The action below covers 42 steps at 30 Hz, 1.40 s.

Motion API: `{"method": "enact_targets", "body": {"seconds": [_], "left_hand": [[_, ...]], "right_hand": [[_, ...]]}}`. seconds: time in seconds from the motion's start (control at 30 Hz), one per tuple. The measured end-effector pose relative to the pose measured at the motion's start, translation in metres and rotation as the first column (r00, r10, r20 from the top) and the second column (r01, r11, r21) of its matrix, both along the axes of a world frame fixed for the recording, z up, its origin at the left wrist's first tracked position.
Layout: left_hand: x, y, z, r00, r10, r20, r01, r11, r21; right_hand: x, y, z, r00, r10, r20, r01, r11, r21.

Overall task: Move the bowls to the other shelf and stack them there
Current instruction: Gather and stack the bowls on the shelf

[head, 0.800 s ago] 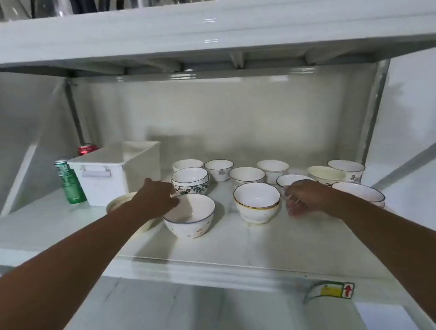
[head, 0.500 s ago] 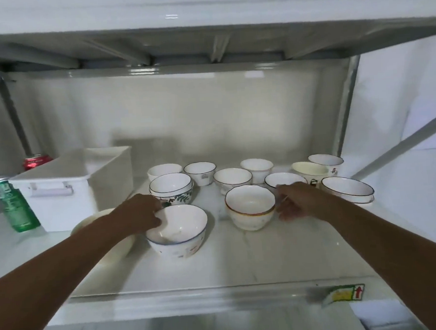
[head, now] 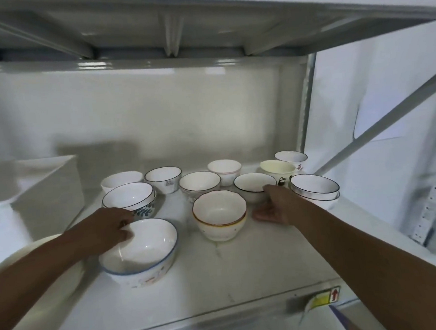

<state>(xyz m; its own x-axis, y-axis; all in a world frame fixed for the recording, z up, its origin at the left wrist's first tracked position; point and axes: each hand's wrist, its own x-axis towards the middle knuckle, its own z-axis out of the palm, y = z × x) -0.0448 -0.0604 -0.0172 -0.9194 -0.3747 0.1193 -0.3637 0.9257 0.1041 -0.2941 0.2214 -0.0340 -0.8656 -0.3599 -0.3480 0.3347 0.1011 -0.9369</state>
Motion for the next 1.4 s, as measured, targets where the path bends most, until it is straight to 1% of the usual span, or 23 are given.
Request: {"method": "enact_targets", "body": {"seconds": [0.1, 0.13, 0.23, 0.37, 0.43, 0.5, 0.53, 0.6, 0.67, 0.73, 0.83, 0.87, 0.9, 0.93, 0.97, 1.03, 1.1, 1.17, 1.2, 1.23, 1.3, 1.37, 1.4], "left_hand": [[0.003, 0.004, 0.004, 1.0, -0.005, -0.028, 0.006, 0.999, 0.034], [0.003, 0.003, 0.006, 1.0, 0.004, -0.029, -0.004, 1.0, 0.012], [0.006, -0.002, 0.015, 0.995, 0.043, -0.093, -0.038, 0.998, 0.055], [0.007, -0.007, 0.044, 0.993, 0.099, -0.055, -0.099, 0.995, 0.007], [0.002, -0.005, 0.07, 0.989, 0.124, -0.076, -0.123, 0.992, 0.019], [-0.007, 0.005, 0.096, 0.986, 0.128, -0.111, -0.124, 0.991, 0.041], [-0.013, 0.014, 0.108, 0.983, 0.128, -0.131, -0.123, 0.991, 0.049], [-0.031, 0.031, 0.122, 0.967, 0.154, -0.203, -0.127, 0.982, 0.14], [-0.053, 0.045, 0.125, 0.947, 0.19, -0.258, -0.12, 0.957, 0.265], [-0.072, 0.059, 0.123, 0.937, 0.206, -0.281, -0.088, 0.92, 0.383], [-0.093, 0.072, 0.118, 0.925, 0.22, -0.31, -0.055, 0.884, 0.465], [-0.099, 0.076, 0.116, 0.923, 0.225, -0.313, -0.05, 0.875, 0.482], [-0.104, 0.079, 0.114, 0.92, 0.234, -0.316, -0.048, 0.865, 0.5], [-0.109, 0.081, 0.112, 0.917, 0.241, -0.317, -0.051, 0.861, 0.507], [-0.113, 0.082, 0.11, 0.916, 0.247, -0.315, -0.058, 0.86, 0.507], [-0.122, 0.083, 0.107, 0.918, 0.26, -0.299, -0.073, 0.853, 0.517], [-0.129, 0.086, 0.105, 0.919, 0.273, -0.285, -0.085, 0.842, 0.532], [-0.135, 0.091, 0.102, 0.919, 0.278, -0.278, -0.092, 0.839, 0.537], [-0.137, 0.093, 0.101, 0.918, 0.283, -0.278, -0.093, 0.835, 0.543], [-0.139, 0.094, 0.099, 0.915, 0.29, -0.282, -0.092, 0.828, 0.553], [-0.143, 0.097, 0.097, 0.91, 0.296, -0.29, -0.083, 0.815, 0.573], [-0.147, 0.098, 0.096, 0.909, 0.293, -0.296, -0.072, 0.811, 0.581], [-0.149, 0.098, 0.095, 0.907, 0.296, -0.299, -0.072, 0.808, 0.585]], "right_hand": [[-0.005, -0.003, 0.0, 1.0, 0.009, -0.02, -0.009, 1.0, 0.019], [-0.007, -0.003, 0.0, 1.0, 0.017, -0.02, -0.016, 0.999, 0.031], [-0.01, -0.002, 0.0, 0.998, 0.048, -0.029, -0.046, 0.998, 0.052], [-0.008, 0.004, 0.007, 0.995, 0.089, -0.046, -0.084, 0.991, 0.109], [-0.007, 0.013, 0.015, 0.983, 0.163, -0.087, -0.139, 0.963, 0.23], [-0.005, 0.021, 0.033, 0.95, 0.248, -0.189, -0.16, 0.909, 0.385], [-0.004, 0.024, 0.044, 0.934, 0.264, -0.24, -0.149, 0.9, 0.41], [0.003, 0.029, 0.068, 0.907, 0.291, -0.304, -0.175, 0.918, 0.357], [0.012, 0.029, 0.088, 0.879, 0.36, -0.312, -0.291, 0.924, 0.247], [0.016, 0.027, 0.099, 0.865, 0.39, -0.317, -0.328, 0.916, 0.231], [0.006, 0.02, 0.091, 0.878, 0.358, -0.317, -0.228, 0.897, 0.38], [0.003, 0.018, 0.085, 0.867, 0.381, -0.32, -0.214, 0.867, 0.451], [-0.002, 0.016, 0.076, 0.84, 0.433, -0.327, -0.204, 0.81, 0.549], [-0.007, 0.012, 0.068, 0.864, 0.383, -0.327, -0.146, 0.812, 0.566], [-0.007, 0.007, 0.063, 0.868, 0.379, -0.321, -0.125, 0.792, 0.597], [-0.001, 0.003, 0.047, 0.841, 0.377, -0.388, -0.019, 0.738, 0.675], [-0.015, -0.002, 0.032, 0.801, 0.412, -0.434, 0.014, 0.713, 0.701], [-0.02, -0.011, 0.028, 0.799, 0.383, -0.464, 0.095, 0.681, 0.726], [-0.026, -0.015, 0.022, 0.767, 0.402, -0.5, 0.109, 0.687, 0.719], [-0.025, -0.018, 0.018, 0.755, 0.441, -0.485, 0.08, 0.672, 0.736], [-0.024, -0.021, 0.019, 0.777, 0.417, -0.471, 0.094, 0.663, 0.743], [-0.031, -0.022, 0.025, 0.765, 0.438, -0.472, 0.02, 0.716, 0.697], [-0.031, -0.019, 0.032, 0.805, 0.375, -0.459, 0.016, 0.761, 0.649]]}}
